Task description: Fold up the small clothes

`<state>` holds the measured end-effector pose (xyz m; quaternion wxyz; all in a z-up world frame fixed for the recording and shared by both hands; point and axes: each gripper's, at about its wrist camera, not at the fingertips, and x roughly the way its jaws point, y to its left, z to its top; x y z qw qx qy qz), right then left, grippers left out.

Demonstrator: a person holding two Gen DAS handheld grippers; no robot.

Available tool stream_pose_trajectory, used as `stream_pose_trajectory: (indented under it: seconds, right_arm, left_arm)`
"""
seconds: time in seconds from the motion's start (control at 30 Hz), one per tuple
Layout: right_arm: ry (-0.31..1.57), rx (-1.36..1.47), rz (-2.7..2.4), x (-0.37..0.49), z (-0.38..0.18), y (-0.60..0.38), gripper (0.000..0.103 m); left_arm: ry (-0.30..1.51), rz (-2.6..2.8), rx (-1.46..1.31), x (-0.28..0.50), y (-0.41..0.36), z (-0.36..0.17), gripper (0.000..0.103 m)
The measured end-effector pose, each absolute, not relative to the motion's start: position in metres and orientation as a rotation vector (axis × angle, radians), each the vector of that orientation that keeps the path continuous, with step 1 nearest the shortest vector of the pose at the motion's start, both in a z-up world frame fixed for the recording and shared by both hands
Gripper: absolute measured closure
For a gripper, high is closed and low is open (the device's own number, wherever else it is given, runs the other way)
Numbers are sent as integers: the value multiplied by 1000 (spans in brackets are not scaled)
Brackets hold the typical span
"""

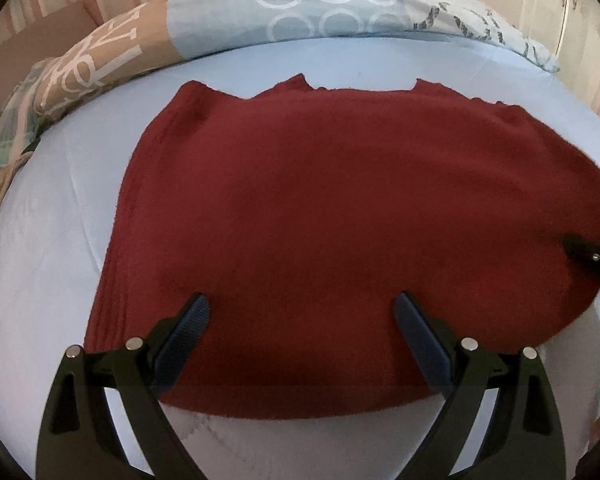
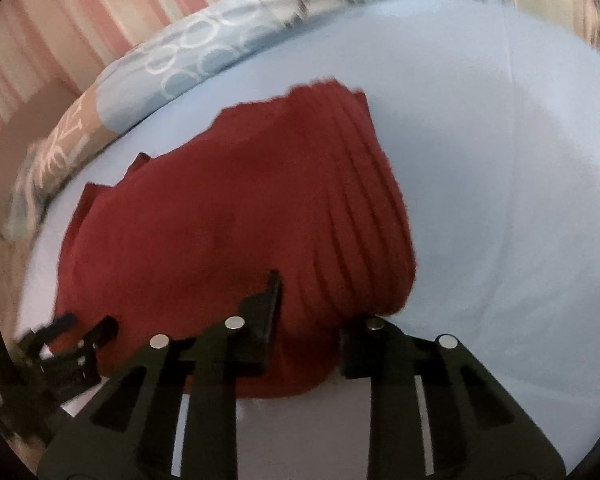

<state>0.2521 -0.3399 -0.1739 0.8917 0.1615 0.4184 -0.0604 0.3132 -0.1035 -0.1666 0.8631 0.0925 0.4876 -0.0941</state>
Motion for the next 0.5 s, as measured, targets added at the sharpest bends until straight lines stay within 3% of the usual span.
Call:
stream_pose_trajectory:
  seconds: [0.13,0.5]
  right_arm:
    - [813,211,-137,252,-158,-321,83]
    - [785,203,-164,254,-154,-314,84]
  left_arm:
    - [1034,-188,201,317,-106,-170,9]
    - [1032,-190,213,319,-108,-176,7]
